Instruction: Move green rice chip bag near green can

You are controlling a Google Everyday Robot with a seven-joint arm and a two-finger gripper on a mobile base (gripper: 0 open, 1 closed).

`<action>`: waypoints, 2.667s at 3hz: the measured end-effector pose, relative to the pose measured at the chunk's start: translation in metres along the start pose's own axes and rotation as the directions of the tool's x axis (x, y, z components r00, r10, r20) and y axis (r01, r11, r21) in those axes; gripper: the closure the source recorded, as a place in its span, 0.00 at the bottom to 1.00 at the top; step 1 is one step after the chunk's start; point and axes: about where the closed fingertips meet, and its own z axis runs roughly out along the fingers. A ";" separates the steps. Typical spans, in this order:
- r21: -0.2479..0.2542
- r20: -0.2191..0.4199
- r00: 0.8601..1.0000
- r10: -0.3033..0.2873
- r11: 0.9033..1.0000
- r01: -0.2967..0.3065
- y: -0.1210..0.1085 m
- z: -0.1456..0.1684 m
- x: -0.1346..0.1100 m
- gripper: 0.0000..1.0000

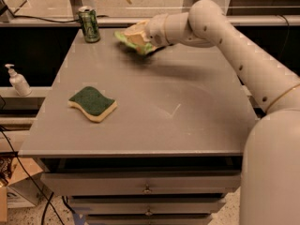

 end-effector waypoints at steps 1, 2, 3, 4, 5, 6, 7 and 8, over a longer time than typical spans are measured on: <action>-0.124 0.053 0.998 -0.033 0.992 0.039 0.025 0.039 -0.026 1.00; -0.203 0.090 0.995 -0.043 0.977 0.061 0.045 0.064 -0.039 1.00; -0.212 0.096 0.993 -0.067 0.974 0.086 0.050 0.066 -0.048 0.84; -0.144 0.075 0.993 -0.089 0.985 0.099 0.041 0.046 -0.049 0.60; -0.010 0.017 0.996 -0.086 0.996 0.086 0.023 0.013 -0.038 0.37; 0.131 -0.041 0.998 -0.046 0.990 0.051 -0.001 -0.022 -0.018 0.13; 0.236 -0.084 0.996 0.009 0.972 0.011 -0.025 -0.048 0.004 0.00; 0.292 -0.124 0.991 0.059 0.956 -0.020 -0.046 -0.059 0.025 0.00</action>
Offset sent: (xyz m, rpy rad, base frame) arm -0.0223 0.1185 0.0136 0.0563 -0.0068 0.3277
